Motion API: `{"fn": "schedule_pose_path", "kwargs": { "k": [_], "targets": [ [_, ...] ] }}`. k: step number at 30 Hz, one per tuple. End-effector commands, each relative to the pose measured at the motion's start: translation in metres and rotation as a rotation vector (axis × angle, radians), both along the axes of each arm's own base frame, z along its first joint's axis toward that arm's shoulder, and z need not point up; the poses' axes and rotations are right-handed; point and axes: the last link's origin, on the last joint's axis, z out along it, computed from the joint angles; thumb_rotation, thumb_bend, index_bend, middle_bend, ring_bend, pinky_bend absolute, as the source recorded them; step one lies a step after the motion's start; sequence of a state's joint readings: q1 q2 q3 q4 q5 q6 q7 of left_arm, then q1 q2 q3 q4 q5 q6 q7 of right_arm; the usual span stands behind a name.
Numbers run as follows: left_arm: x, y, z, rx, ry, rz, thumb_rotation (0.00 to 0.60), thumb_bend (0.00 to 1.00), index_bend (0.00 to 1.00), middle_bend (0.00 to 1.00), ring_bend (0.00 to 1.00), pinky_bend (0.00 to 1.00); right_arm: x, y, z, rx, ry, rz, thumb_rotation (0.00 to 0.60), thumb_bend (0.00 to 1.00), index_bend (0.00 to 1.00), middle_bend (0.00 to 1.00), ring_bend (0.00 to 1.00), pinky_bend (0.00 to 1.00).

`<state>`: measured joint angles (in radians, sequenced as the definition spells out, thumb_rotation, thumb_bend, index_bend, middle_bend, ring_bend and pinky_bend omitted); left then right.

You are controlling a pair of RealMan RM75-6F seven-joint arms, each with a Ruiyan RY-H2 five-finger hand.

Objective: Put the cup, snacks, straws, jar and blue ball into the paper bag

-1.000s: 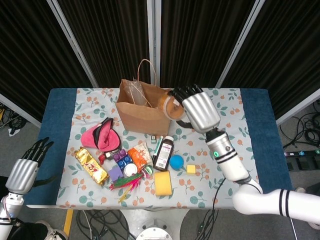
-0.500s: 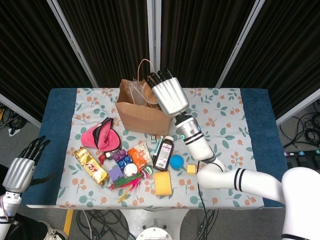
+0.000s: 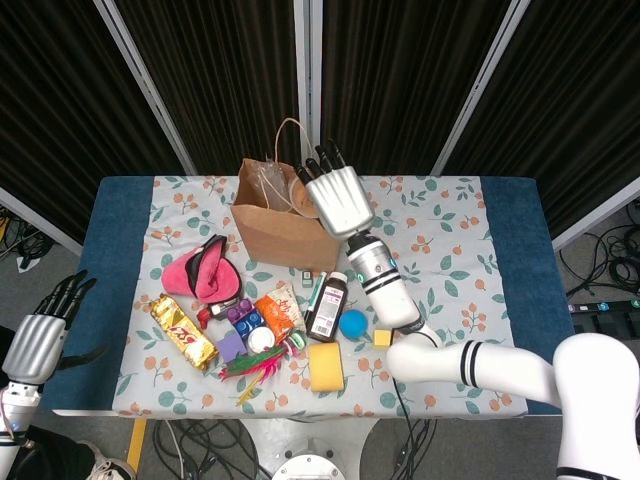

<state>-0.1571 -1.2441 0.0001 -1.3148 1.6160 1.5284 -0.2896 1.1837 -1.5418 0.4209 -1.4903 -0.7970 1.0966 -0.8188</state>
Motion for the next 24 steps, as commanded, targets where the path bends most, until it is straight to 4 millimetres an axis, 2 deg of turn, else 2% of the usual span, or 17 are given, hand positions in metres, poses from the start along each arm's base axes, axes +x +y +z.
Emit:
{"fn": "schedule_pose_path", "kwargs": {
  "k": [1,10,14,16,17,20,24],
  "targets": [
    [0.0,0.0,0.0,0.001,-0.001,-0.001,0.6,0.11,0.09,0.11,0.06,0.22,0.001,0.0,0.005,0.012,-0.011,-0.01,0.6,0.0,0.1,0.21,0.04,0.04],
    [0.004,0.001,0.001,0.002,-0.001,-0.013,0.6,0.11,0.09,0.11,0.06,0.22,-0.004,0.005,0.022,0.008,-0.093,0.004,0.6,0.0,0.08,0.19,0.03,0.03],
    [0.005,0.001,0.002,0.002,0.001,-0.014,0.6,0.11,0.09,0.11,0.06,0.22,-0.005,0.019,0.039,0.001,-0.164,0.058,0.6,0.0,0.08,0.2,0.04,0.03],
    [0.006,0.001,0.002,0.001,-0.002,-0.016,0.6,0.11,0.09,0.11,0.06,0.22,-0.013,0.031,0.051,-0.001,-0.184,0.086,0.6,0.0,0.09,0.22,0.05,0.03],
    [0.006,0.001,0.002,0.0,-0.002,-0.016,0.6,0.11,0.09,0.11,0.06,0.22,-0.019,0.037,0.055,0.001,-0.188,0.09,0.6,0.0,0.1,0.24,0.07,0.04],
    [0.008,0.002,0.0,-0.001,-0.005,-0.021,0.6,0.11,0.09,0.11,0.06,0.22,-0.052,0.058,0.062,0.046,-0.145,0.039,0.6,0.0,0.18,0.29,0.13,0.06],
    [0.012,0.004,-0.002,0.0,-0.01,-0.032,0.6,0.11,0.09,0.11,0.06,0.22,-0.113,0.094,0.057,0.158,-0.095,-0.136,0.6,0.0,0.2,0.31,0.13,0.07]
  ]
}}
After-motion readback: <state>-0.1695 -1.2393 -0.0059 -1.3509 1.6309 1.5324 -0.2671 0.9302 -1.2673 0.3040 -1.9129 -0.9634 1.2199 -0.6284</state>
